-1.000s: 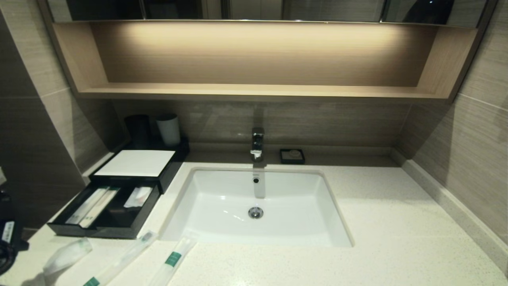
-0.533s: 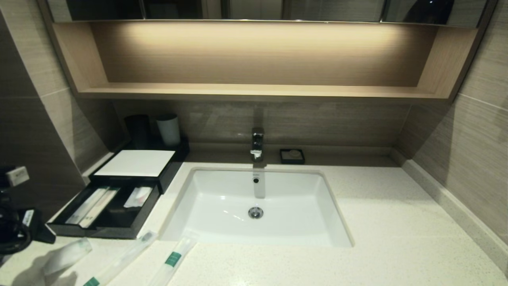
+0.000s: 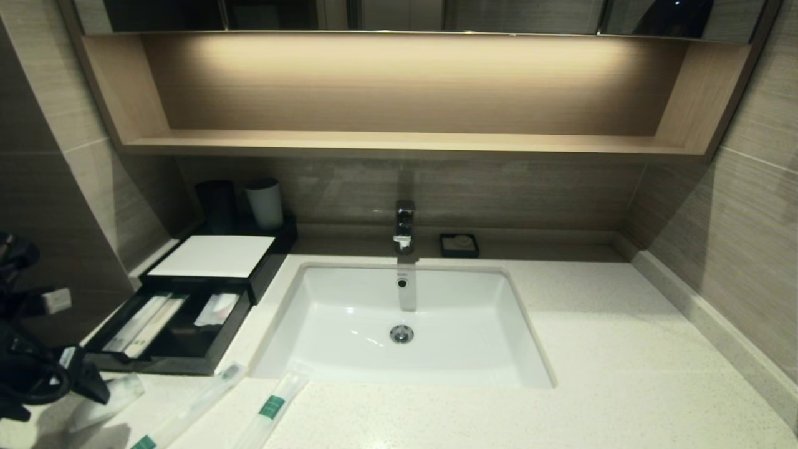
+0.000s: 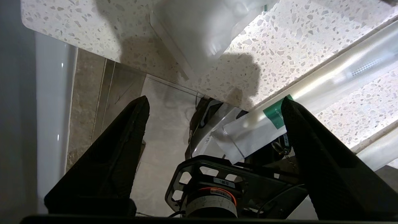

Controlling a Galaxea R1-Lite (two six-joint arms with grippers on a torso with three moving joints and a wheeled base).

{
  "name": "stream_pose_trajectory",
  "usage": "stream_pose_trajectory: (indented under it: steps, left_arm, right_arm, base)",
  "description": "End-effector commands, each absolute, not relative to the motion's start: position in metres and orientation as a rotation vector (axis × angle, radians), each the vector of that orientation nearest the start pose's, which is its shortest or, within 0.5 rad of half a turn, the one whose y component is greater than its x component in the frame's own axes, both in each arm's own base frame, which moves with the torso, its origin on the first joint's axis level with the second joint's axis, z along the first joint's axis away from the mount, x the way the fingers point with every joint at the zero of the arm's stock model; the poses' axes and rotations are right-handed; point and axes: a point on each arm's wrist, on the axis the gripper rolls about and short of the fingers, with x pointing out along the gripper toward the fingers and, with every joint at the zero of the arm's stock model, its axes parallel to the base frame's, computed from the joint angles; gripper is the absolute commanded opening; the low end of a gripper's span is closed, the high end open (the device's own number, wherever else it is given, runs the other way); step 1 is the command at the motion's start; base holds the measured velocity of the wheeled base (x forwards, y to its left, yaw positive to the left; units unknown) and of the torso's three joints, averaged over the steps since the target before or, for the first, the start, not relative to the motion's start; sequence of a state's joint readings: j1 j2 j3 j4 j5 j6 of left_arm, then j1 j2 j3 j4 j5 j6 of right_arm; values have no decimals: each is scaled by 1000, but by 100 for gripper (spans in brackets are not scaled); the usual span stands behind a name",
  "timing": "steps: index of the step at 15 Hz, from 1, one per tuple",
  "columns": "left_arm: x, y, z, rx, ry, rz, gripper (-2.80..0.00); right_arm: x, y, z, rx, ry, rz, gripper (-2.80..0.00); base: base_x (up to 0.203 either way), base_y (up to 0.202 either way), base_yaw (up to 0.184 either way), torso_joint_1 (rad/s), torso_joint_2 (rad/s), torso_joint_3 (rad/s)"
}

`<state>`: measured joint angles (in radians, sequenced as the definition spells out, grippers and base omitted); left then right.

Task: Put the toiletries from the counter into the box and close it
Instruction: Pick up the bathroom toiletry

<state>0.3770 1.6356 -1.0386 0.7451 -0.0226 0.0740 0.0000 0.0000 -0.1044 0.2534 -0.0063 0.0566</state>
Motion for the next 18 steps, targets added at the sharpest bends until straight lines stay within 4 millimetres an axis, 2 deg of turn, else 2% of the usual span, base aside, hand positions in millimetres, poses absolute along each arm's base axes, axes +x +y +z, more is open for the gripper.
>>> stream_pose_trajectory:
  steps: [1,5,11,18]
  left_arm:
    - [220,89,148,-223,1398,247,0]
    - [229,108,127,-242,1435,265,0]
    - [233,109,116,-210,1411,240,0]
    - [245,112,105,-211,1374,199,0]
  right_arm:
    - [-33,0,78,56,153,-12,-280]
    - [-33,0,78,57,152,-12,-280]
    - [-33,0,78,57,150,-11,-280]
    - [-33,0,78,56,152,-10,-280]
  base:
    - [0,0,0,0,0,0]
    - [0,0,0,0,0,0]
    - [0,0,0,0,0,0]
    - [0,0,0,0,0,0]
